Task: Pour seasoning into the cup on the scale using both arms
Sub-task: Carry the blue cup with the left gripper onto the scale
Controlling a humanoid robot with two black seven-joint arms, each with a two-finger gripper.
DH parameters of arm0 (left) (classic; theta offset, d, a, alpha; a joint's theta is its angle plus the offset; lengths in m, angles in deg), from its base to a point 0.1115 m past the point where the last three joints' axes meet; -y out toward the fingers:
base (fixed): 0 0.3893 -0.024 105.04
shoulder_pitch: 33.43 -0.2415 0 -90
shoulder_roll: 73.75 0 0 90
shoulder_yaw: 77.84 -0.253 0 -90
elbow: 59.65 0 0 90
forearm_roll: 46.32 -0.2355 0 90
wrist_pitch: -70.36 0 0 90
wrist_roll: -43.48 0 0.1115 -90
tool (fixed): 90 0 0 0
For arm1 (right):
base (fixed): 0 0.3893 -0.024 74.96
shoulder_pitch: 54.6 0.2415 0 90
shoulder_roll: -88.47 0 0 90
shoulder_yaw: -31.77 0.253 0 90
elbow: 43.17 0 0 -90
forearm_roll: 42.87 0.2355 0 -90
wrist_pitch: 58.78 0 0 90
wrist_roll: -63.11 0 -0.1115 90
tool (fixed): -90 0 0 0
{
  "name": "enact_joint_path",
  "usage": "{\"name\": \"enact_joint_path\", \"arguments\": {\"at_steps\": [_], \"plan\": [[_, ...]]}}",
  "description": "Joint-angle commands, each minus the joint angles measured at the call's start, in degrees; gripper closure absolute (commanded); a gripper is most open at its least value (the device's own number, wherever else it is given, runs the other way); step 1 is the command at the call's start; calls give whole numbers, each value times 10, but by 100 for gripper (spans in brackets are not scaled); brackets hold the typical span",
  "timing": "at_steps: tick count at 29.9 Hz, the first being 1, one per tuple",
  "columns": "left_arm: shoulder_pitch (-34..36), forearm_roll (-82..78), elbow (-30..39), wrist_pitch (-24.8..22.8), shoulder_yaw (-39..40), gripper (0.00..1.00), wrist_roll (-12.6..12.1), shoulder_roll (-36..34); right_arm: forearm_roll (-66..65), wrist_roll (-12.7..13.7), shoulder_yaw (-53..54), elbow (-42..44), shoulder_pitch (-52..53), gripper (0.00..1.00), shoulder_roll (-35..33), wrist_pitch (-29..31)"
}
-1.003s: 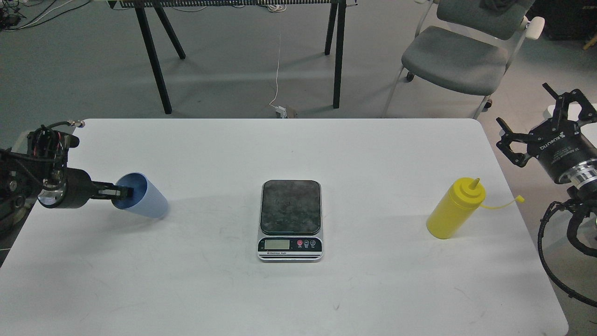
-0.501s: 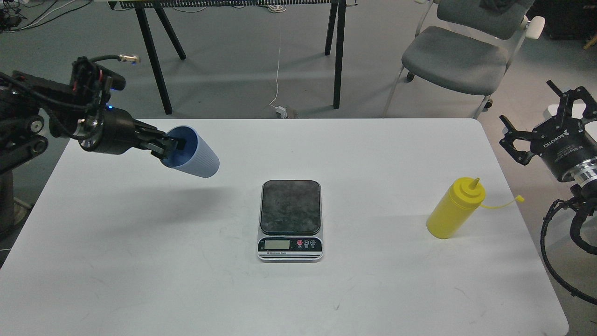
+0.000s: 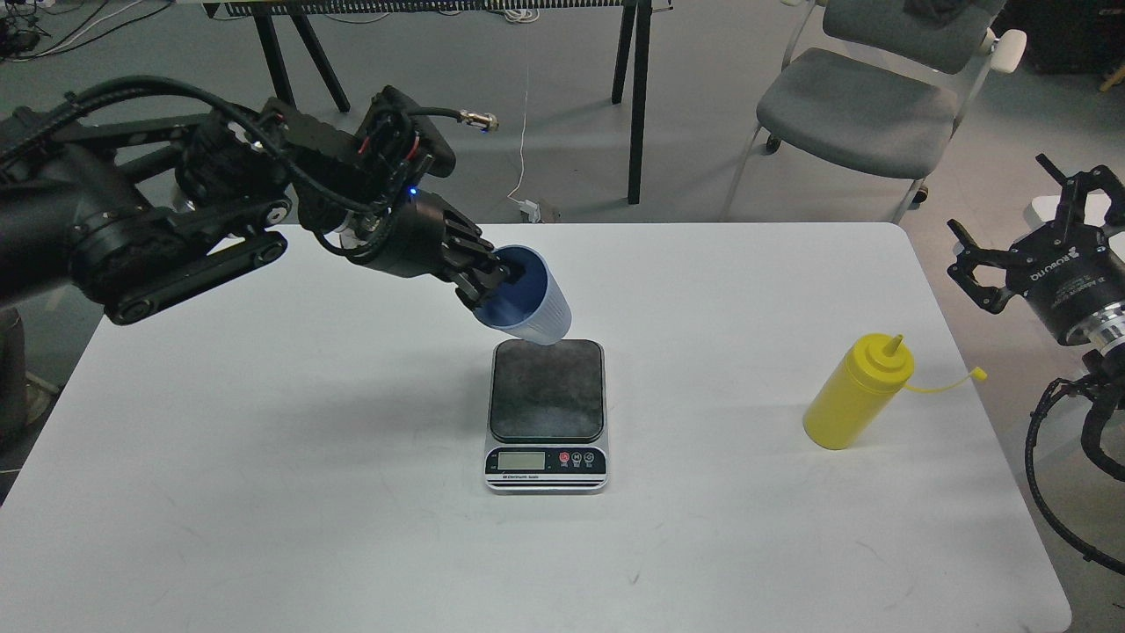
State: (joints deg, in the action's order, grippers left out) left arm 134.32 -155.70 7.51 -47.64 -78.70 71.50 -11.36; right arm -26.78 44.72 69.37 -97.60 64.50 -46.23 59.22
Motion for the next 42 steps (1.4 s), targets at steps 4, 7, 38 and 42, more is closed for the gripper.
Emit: {"name": "enact_joint_path", "arguments": {"at_steps": [4,7,38,42], "plan": [[-14,-18,-11,0,-6,92,0,37,0,-1,0,0,-1,1,-1,0],[-15,-18,-22,0,-26,92,0,39,0,-1,1,0,-4,1,-1,0],[-52,-19,-121,0,-34,90,0,110,0,-2,3,3,-7,1,3,0],[-56,-19,-121,0,-34,90,0,109,0,-2,4,3,-7,1,2,0]]}}
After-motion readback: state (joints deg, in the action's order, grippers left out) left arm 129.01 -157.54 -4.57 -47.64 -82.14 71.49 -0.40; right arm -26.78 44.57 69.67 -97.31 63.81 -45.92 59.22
